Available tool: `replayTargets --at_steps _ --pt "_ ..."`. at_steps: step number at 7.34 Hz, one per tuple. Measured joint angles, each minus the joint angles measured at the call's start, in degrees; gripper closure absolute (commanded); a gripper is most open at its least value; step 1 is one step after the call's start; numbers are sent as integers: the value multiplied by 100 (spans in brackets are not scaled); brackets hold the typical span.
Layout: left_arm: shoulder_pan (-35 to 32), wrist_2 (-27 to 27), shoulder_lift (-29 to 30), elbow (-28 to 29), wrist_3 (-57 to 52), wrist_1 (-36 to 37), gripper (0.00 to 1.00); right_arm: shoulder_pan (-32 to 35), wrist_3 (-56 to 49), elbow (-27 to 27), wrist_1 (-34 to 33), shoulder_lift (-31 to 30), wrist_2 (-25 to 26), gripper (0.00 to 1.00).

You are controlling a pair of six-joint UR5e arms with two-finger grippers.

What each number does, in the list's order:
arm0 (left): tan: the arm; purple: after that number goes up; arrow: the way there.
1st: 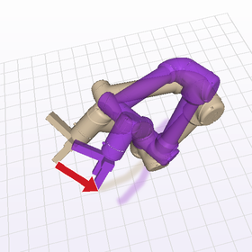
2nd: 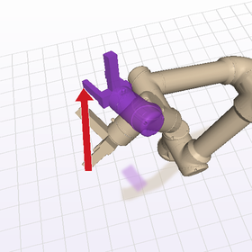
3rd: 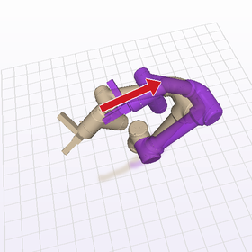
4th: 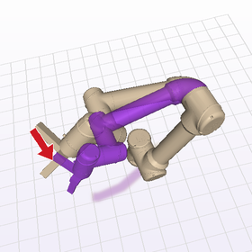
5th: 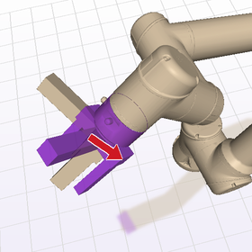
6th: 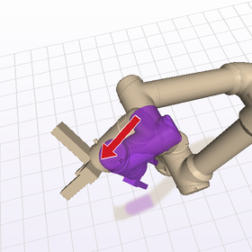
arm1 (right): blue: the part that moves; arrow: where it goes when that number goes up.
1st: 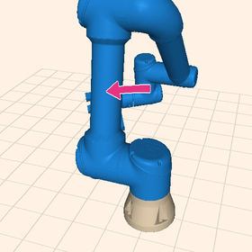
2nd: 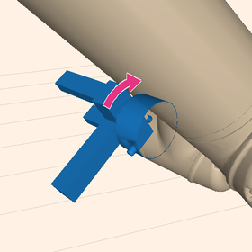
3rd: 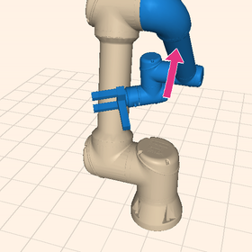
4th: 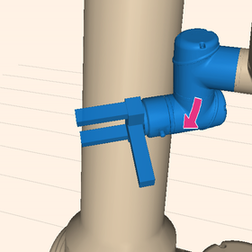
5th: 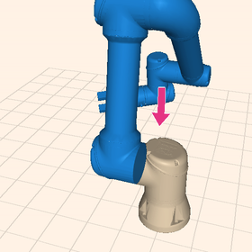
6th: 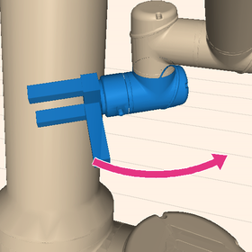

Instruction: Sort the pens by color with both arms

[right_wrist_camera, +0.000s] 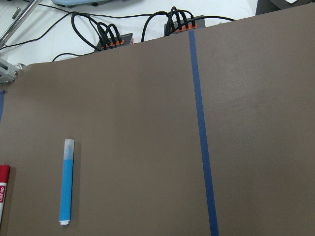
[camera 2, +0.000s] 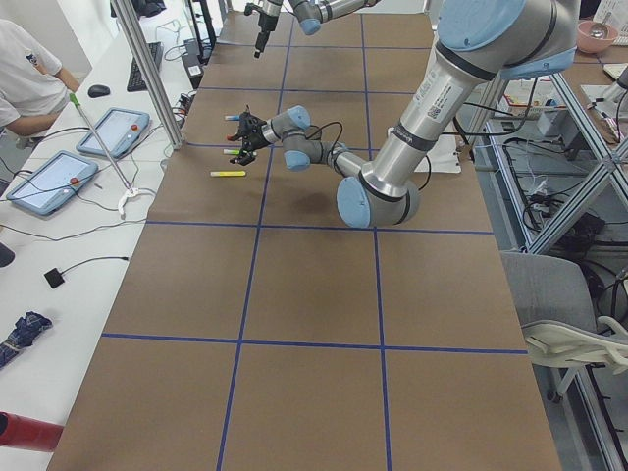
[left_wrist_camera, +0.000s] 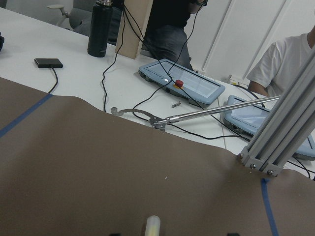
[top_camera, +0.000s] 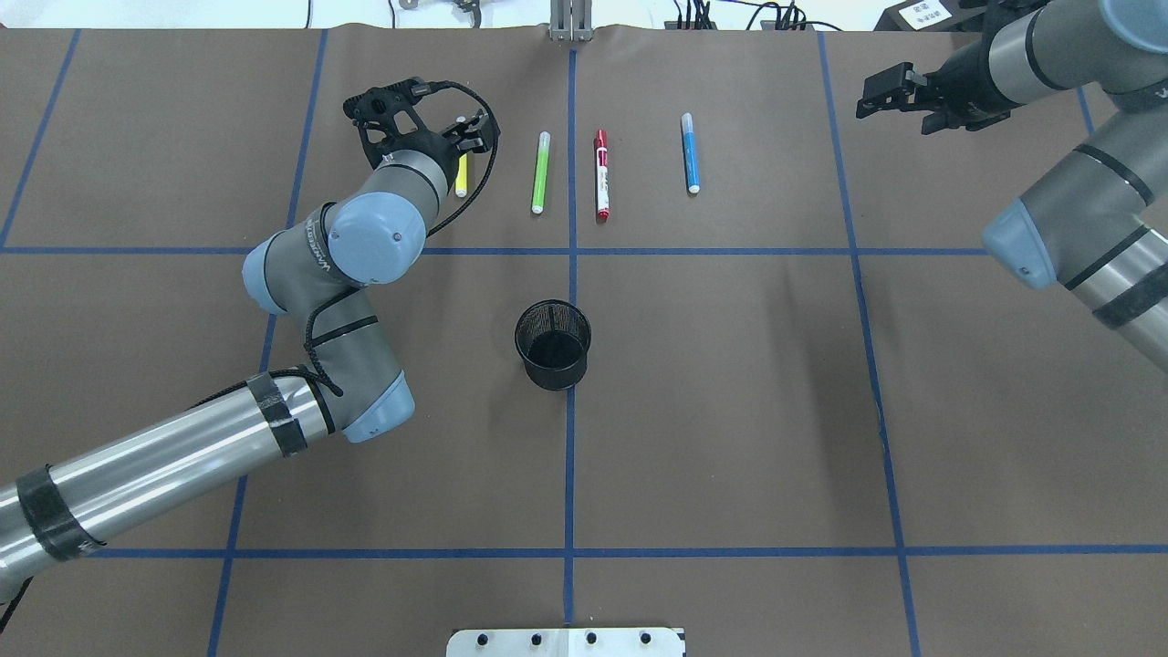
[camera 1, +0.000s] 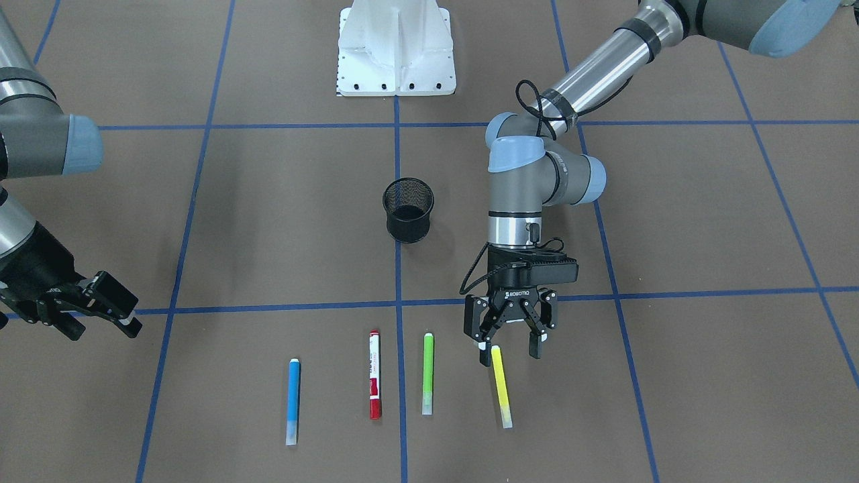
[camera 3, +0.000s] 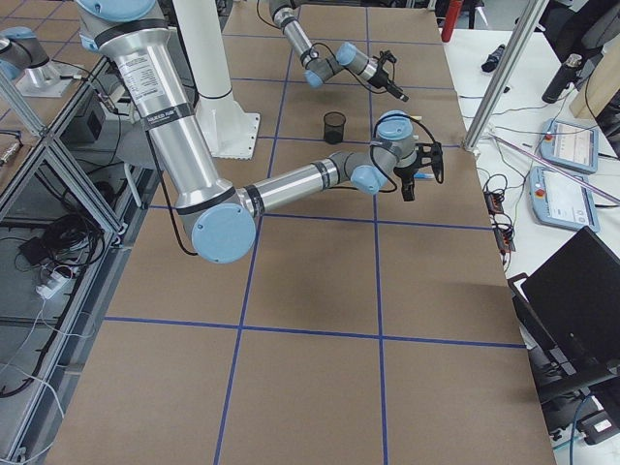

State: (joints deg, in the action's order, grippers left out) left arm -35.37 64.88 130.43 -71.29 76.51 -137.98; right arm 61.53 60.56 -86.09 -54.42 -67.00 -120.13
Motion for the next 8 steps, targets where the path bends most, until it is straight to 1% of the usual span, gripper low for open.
replayTargets --at_steps 1,3,4,5,6,7,8 --pt "-33 427 -289 -500 -147 222 1 4 15 -18 -4 -6 34 0" --pt "-244 1417 -911 -1573 -563 1228 1 51 -44 -43 -40 -55 248 0" --pt "-491 1888 -1258 -2053 -1112 1754 1 122 -199 -16 -75 -77 333 0" --pt "-873 2487 -1518 -2345 -1730 2222 1 234 -554 18 -203 -93 350 0" --pt "-1353 3198 -1667 -2459 -2391 2630 1 388 -1107 37 -557 -96 323 0" --pt "-1927 3957 -1795 -2490 -3211 3036 0 600 -1807 43 -1143 -74 176 0" --pt "-2523 4654 -1885 -2478 -4089 3493 0 868 -2435 46 -1774 -14 -110 0"
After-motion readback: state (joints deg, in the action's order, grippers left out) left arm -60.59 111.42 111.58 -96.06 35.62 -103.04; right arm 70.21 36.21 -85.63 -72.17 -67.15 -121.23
